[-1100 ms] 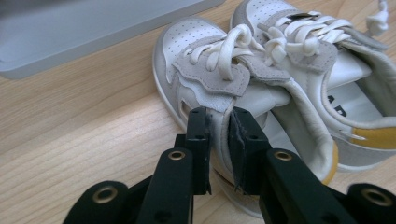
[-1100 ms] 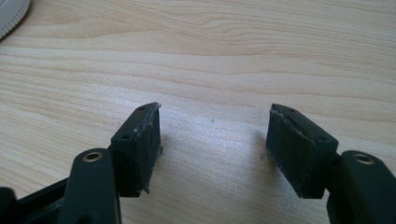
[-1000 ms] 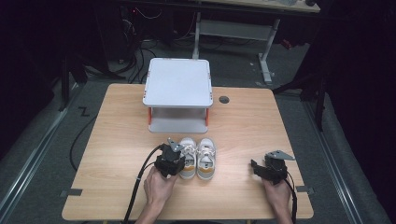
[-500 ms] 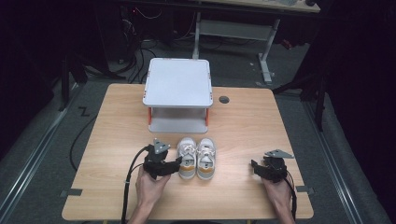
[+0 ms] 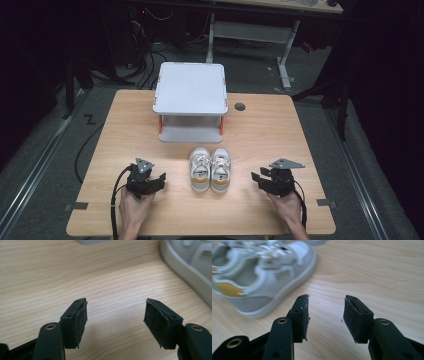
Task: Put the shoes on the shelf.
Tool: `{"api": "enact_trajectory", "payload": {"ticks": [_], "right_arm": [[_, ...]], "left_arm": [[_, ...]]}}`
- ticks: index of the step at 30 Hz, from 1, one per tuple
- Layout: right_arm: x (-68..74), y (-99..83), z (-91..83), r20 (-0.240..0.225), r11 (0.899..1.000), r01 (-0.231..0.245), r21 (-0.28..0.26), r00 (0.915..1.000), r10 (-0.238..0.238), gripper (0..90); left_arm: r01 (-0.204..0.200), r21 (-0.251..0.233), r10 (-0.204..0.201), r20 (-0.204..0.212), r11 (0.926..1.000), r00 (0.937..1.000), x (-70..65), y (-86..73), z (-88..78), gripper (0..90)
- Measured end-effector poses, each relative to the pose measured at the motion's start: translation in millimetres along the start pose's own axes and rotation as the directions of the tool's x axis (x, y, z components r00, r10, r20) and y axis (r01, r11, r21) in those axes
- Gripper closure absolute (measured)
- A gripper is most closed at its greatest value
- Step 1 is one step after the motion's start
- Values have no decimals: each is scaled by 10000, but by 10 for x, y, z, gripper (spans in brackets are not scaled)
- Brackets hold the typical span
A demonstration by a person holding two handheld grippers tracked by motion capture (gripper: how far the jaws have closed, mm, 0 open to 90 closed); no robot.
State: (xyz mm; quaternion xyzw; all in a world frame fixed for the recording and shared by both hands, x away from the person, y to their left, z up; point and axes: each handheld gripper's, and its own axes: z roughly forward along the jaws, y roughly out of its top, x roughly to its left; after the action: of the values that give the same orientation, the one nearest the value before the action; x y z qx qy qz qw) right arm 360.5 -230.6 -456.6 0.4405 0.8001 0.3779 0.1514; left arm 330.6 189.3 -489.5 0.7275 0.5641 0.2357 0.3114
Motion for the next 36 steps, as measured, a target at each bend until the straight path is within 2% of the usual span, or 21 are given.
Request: {"api": "enact_trajectory", "payload": {"ticks": [4, 6, 8, 13, 19, 20, 31, 36], "right_arm": [[176, 139, 84, -576, 9996, 264, 60, 9980, -260, 556], [290, 228, 172, -1003, 9993, 367, 117, 9943, -353, 557], [327, 252, 199, -1094, 9991, 403, 153, 9933, -384, 557], [451, 349, 314, -1227, 9977, 582, 352, 9910, -535, 555], [497, 415, 445, -1198, 9944, 544, 900, 9918, -434, 572], [516, 420, 486, -1187, 9931, 627, 989, 9916, -508, 617], [620, 464, 564, -647, 9931, 891, 767, 9943, -842, 645], [633, 473, 572, -596, 9930, 888, 777, 9947, -843, 641]], "left_arm": [[-39, 76, 42, -394, 10000, 9992, 55, -58, 30, 353], [-98, 135, 105, -507, 9999, 9987, 72, -76, 37, 352], [-61, 109, 67, -605, 9999, 9981, 91, -101, 50, 347], [191, -40, -193, -475, 9998, 9987, 138, -137, 48, 324], [270, -282, -282, -410, 9992, 9988, 150, -171, 52, 307], [254, -333, -267, -396, 9991, 9989, 152, -179, 53, 307], [216, -273, -225, -327, 9994, 9992, 149, -150, 73, 308], [186, -209, -193, -308, 9996, 9993, 149, -141, 73, 309]]}}
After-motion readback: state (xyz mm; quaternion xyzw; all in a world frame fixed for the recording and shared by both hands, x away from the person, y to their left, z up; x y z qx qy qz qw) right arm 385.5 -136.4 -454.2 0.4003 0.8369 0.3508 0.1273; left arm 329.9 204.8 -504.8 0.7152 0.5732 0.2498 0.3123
